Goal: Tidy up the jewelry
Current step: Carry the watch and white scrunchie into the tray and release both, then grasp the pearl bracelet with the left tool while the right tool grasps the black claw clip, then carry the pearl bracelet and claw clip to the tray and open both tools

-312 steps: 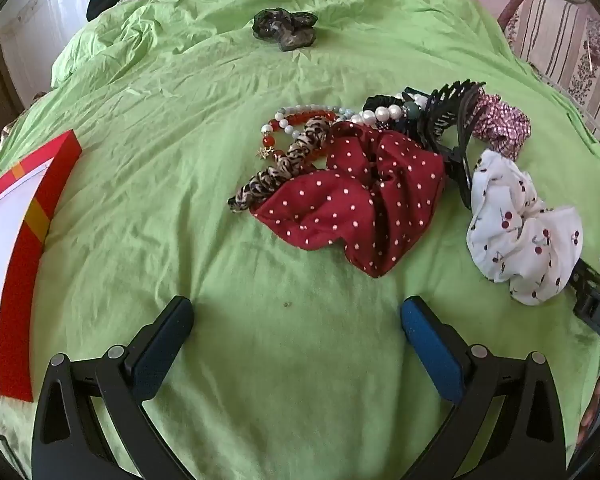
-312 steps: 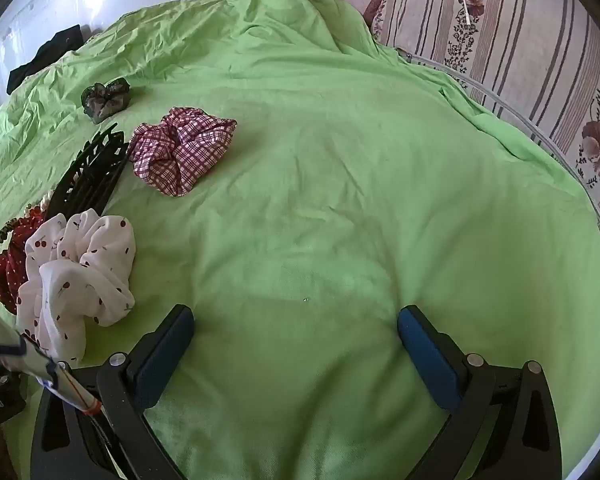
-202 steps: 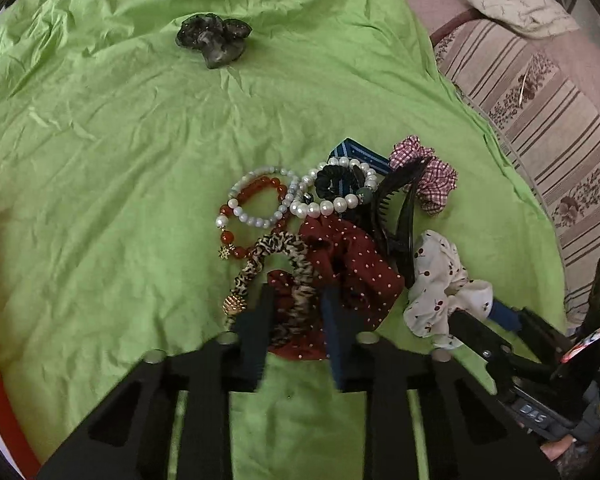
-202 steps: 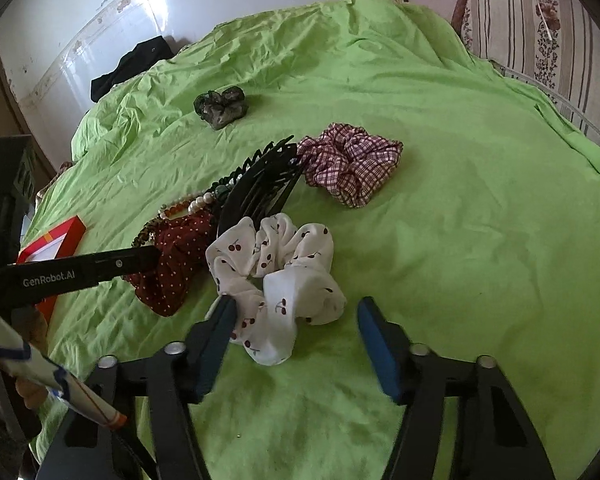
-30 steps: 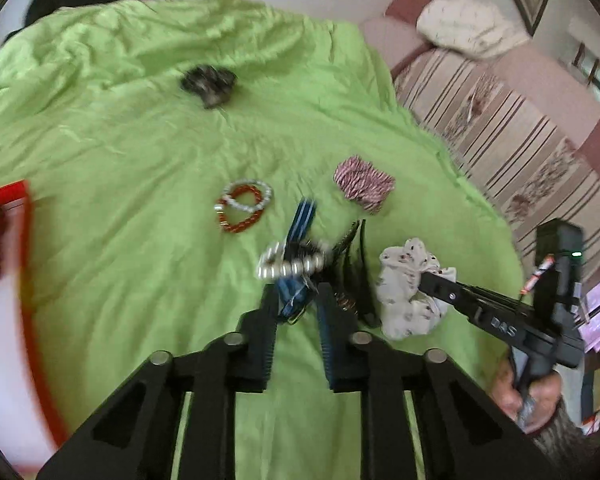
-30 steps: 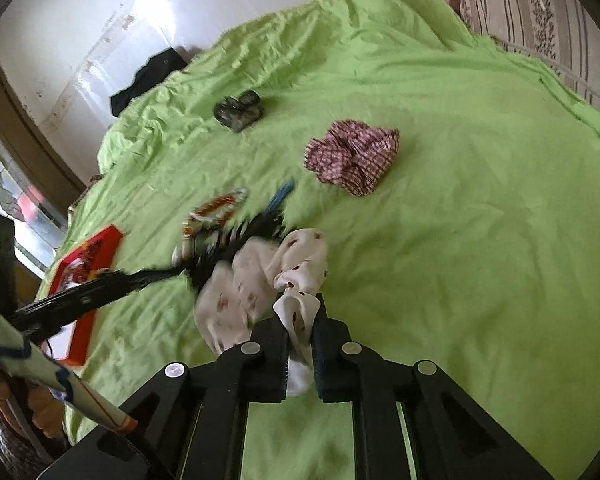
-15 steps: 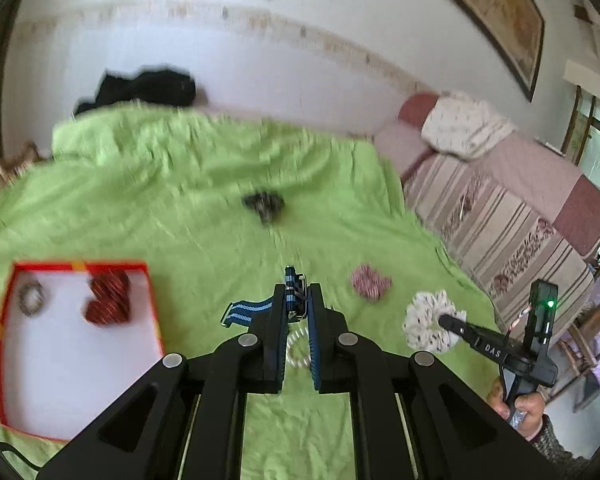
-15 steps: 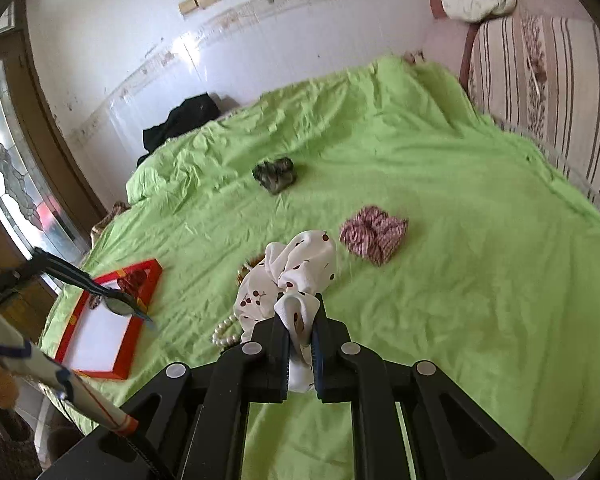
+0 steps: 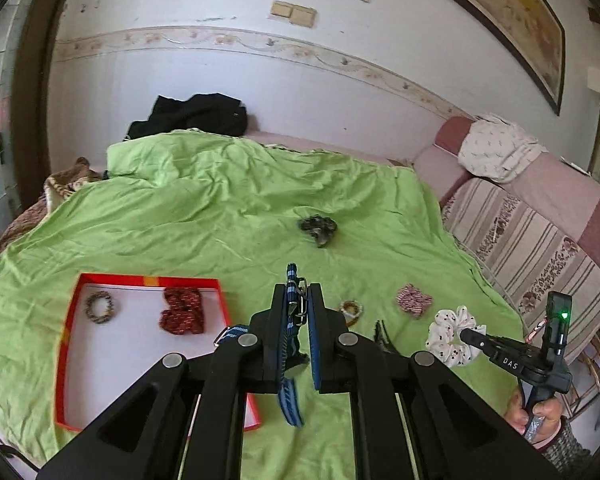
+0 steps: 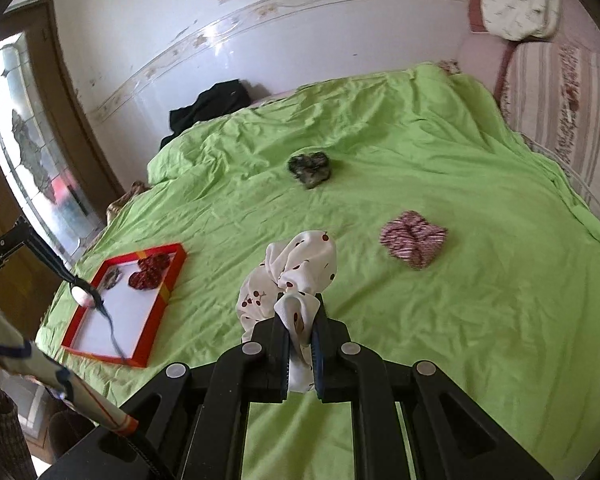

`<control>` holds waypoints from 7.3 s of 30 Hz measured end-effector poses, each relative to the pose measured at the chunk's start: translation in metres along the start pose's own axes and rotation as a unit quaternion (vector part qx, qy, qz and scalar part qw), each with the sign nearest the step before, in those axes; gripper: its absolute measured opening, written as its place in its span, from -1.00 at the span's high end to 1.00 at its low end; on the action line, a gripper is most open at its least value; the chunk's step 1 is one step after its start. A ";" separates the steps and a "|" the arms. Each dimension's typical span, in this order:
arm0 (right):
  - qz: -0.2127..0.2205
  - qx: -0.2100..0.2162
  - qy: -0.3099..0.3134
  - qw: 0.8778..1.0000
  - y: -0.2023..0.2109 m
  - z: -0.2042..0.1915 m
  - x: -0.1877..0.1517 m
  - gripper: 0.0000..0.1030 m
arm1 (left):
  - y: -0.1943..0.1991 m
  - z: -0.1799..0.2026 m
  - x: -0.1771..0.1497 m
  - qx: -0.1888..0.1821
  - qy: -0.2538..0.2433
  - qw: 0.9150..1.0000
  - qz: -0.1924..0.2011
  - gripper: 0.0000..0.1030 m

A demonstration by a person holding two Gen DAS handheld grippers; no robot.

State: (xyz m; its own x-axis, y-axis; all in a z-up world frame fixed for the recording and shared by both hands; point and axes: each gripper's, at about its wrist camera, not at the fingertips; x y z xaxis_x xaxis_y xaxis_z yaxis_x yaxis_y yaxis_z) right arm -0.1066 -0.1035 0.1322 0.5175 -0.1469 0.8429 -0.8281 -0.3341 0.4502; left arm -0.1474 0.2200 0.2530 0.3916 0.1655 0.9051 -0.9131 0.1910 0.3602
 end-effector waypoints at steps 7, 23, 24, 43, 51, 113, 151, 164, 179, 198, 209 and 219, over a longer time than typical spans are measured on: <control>-0.020 0.047 0.027 0.998 -0.021 -0.051 0.008 0.81 | 0.027 -0.032 0.007 0.036 -0.001 0.999 0.015 0.83; -0.102 0.137 0.098 0.980 -0.100 -0.198 -0.022 0.81 | 0.047 -0.137 -0.028 0.125 0.034 0.991 -0.020 0.83; -0.110 0.139 0.103 0.979 -0.107 -0.208 -0.027 0.81 | 0.044 -0.142 -0.031 0.128 0.036 0.991 -0.025 0.83; -0.191 0.101 0.161 0.963 -0.181 -0.260 -0.087 0.81 | -0.033 -0.238 -0.075 0.170 0.090 0.977 -0.096 0.83; -0.196 0.086 0.174 0.961 -0.188 -0.259 -0.096 0.73 | -0.037 -0.238 -0.085 0.176 0.098 0.974 -0.106 0.82; -0.078 -0.015 -0.038 0.996 -0.048 0.059 -0.065 -0.14 | -0.226 0.083 -0.151 -0.027 -0.037 0.962 -0.268 0.19; -0.078 0.024 -0.045 0.996 -0.086 0.056 -0.039 0.34 | -0.221 0.090 -0.125 -0.096 -0.012 0.970 -0.222 0.82; -0.059 0.102 -0.177 0.977 -0.039 0.075 -0.030 0.34 | -0.132 0.064 -0.083 -0.073 -0.005 0.986 -0.146 0.82; -0.090 0.112 -0.060 0.988 -0.049 -0.030 -0.018 0.34 | -0.076 -0.047 -0.036 0.044 0.019 0.995 -0.086 0.82; -0.152 0.147 0.104 0.972 -0.165 -0.222 -0.021 0.34 | -0.114 -0.213 -0.065 0.136 0.142 0.974 -0.114 0.82; -0.176 0.159 0.156 0.959 -0.220 -0.277 -0.050 0.34 | -0.120 -0.264 -0.078 0.233 0.158 0.951 -0.127 0.82; -0.190 0.153 0.154 0.957 -0.232 -0.279 -0.064 0.34 | -0.120 -0.266 -0.082 0.249 0.148 0.948 -0.128 0.82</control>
State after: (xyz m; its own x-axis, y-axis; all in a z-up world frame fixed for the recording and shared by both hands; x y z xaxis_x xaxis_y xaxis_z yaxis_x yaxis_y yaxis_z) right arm -0.0074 0.2428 0.0563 0.6418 0.3059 0.7032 -0.4664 -0.5723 0.6745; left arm -0.0393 0.4404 0.0758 0.5546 0.4546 0.6970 -0.6949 -0.2077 0.6884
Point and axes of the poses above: each gripper's, at about its wrist camera, not at the fingertips, and y roughly against the way its jaws point, z to its right, x to its top, and after that the axes turned 9 degrees about z, right-handed
